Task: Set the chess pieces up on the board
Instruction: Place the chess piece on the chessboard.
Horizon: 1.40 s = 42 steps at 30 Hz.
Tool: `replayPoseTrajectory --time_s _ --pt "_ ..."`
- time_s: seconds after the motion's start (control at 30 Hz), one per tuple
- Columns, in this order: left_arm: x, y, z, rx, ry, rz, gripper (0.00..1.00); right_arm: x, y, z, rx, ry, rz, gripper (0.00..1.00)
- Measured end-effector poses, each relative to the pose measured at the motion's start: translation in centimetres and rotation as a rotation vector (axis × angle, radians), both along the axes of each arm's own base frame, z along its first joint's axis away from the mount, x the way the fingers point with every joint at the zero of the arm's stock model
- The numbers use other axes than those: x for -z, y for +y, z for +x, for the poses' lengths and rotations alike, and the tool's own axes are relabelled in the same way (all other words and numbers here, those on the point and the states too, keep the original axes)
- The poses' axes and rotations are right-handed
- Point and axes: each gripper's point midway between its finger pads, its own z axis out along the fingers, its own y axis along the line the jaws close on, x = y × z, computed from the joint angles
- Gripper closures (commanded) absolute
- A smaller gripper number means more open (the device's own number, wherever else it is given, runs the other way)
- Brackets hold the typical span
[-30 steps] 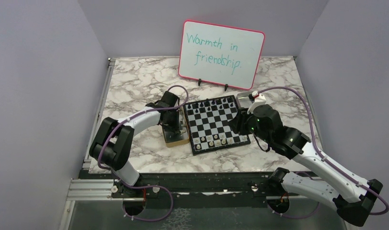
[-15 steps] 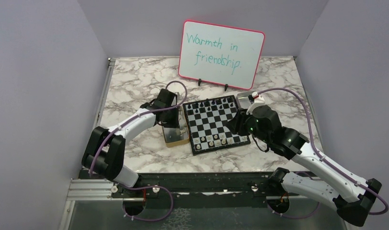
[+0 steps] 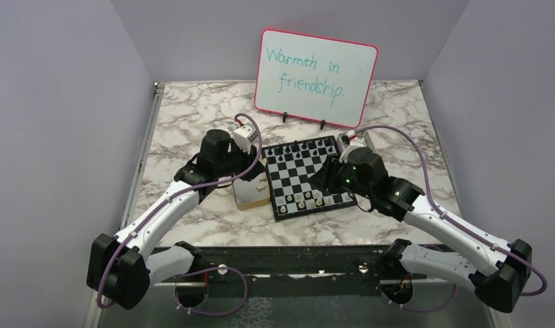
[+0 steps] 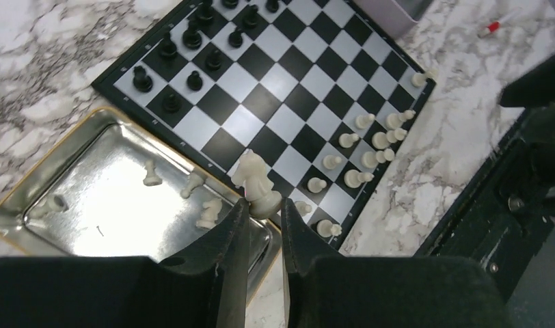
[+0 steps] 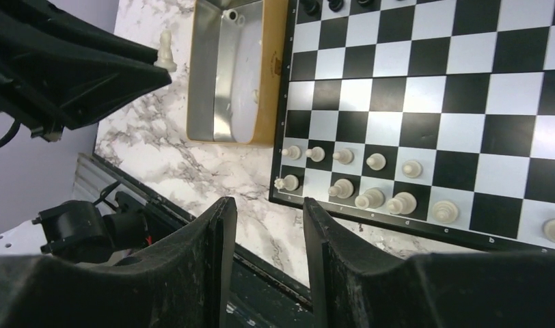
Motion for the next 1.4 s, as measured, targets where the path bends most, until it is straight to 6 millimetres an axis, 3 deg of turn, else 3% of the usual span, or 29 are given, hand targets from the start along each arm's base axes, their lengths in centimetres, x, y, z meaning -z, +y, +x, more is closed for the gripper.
replayPoseTrajectory --time_s 0.2,0.4,0.57,0.97,1.03,1.23,1.3,1.4 --pt "-1.0 -2.0 -3.3 0.241 -0.167 -0.048 0.83 0.0 1.6 -0.3 -0.054 0.029 0.04 0.56" --pt "-1.4 -3.2 -6.4 0.426 -0.323 -0.057 0.84 -2.0 4.5 -0.1 -0.16 0.04 0.092 0.57" --pt "-2.4 -3.8 -7.1 0.499 -0.42 -0.073 0.85 -2.1 6.6 -0.8 -0.264 0.078 0.136 0.55" --pt "-2.6 -4.7 -8.8 0.613 -0.456 -0.107 0.85 -1.0 9.4 -1.8 -0.388 0.169 0.201 0.57" --pt "-2.6 -4.8 -9.0 0.624 -0.459 -0.111 0.85 -0.4 9.5 -1.8 -0.392 0.185 0.194 0.62" --pt "-2.4 -4.8 -9.2 0.636 -0.46 -0.111 0.85 0.0 9.8 -1.7 -0.399 0.196 0.188 0.88" --pt "-2.3 -4.8 -9.2 0.638 -0.458 -0.112 0.78 -0.1 9.8 -1.7 -0.401 0.193 0.189 0.95" --pt "-2.3 -4.8 -9.1 0.63 -0.461 -0.109 0.46 -0.1 9.8 -1.7 -0.403 0.193 0.19 0.99"
